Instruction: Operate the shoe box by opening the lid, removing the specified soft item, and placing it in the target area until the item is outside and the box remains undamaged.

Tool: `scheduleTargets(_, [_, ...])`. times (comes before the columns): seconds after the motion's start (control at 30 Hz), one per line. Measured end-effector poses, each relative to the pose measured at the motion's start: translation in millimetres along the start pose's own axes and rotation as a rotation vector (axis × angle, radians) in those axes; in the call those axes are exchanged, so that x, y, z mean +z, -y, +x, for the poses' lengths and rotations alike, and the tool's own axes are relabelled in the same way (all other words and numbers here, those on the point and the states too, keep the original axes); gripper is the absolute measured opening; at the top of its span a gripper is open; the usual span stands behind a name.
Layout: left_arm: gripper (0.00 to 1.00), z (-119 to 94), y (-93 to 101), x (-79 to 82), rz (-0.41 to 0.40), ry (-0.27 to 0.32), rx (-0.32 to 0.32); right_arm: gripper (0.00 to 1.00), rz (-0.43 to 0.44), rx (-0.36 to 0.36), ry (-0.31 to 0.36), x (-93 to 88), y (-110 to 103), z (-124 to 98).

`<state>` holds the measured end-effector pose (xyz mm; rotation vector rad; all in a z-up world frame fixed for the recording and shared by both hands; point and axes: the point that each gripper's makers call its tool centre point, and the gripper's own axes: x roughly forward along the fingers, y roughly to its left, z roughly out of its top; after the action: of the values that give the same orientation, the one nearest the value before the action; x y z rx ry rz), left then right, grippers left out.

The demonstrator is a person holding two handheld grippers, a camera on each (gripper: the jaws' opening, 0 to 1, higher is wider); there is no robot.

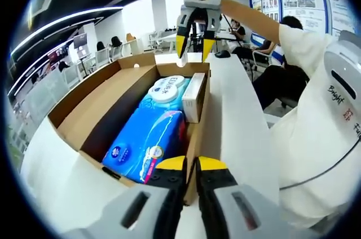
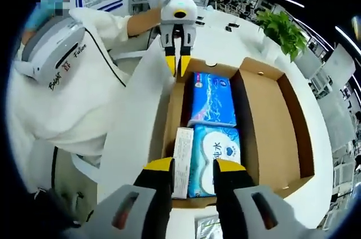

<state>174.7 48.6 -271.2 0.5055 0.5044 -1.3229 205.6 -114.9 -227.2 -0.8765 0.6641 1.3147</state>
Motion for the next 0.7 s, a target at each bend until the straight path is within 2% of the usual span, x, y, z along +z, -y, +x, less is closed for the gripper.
scheduleTargets(0.07, [0.06,-0.1,-0.1,0.1,0.003,0.005,0.002,0.24,0.021,0.044,0.001,0.8,-3.0,6.0])
scheduleTargets(0.17, [0.06,-0.3,0.3,0.6,0.001,0.012,0.0,0.23,0.045,0.032,-0.026,2.3,0.5,10.4])
scheduleTargets(0.27, [0.06,-0.4,0.0,0.6,0.0,0.012,-0.004,0.21,0.078,0.059,-0.002,10.2,-3.1,9.2])
scheduleTargets(0.33, [0.06,-0.3,0.0,0.5,0.001,0.01,-0.003,0.21,0.077,0.068,-0.016,10.2,-6.3,10.9])
scheduleTargets(0.4, [0.06,-0.4,-0.1,0.5,0.002,0.012,-0.002,0.21,0.082,0.086,-0.04,5.7,-10.0,15.6])
scheduleTargets(0.47, [0.06,-0.5,-0.2,0.5,0.002,0.014,-0.001,0.18,0.136,0.109,-0.093,-2.8,-14.2,18.3])
scheduleTargets(0.53, [0.06,-0.5,-0.4,0.5,0.003,0.014,0.0,0.2,0.122,0.099,-0.105,-5.5,-11.8,22.4])
scheduleTargets(0.6, [0.06,-0.6,-0.6,0.5,0.003,0.018,0.003,0.2,0.142,0.143,-0.129,-10.1,-21.8,27.3])
scheduleTargets(0.7, [0.06,-1.1,-0.8,0.8,0.003,0.029,0.006,0.23,0.134,0.169,-0.153,-13.2,-28.2,33.1])
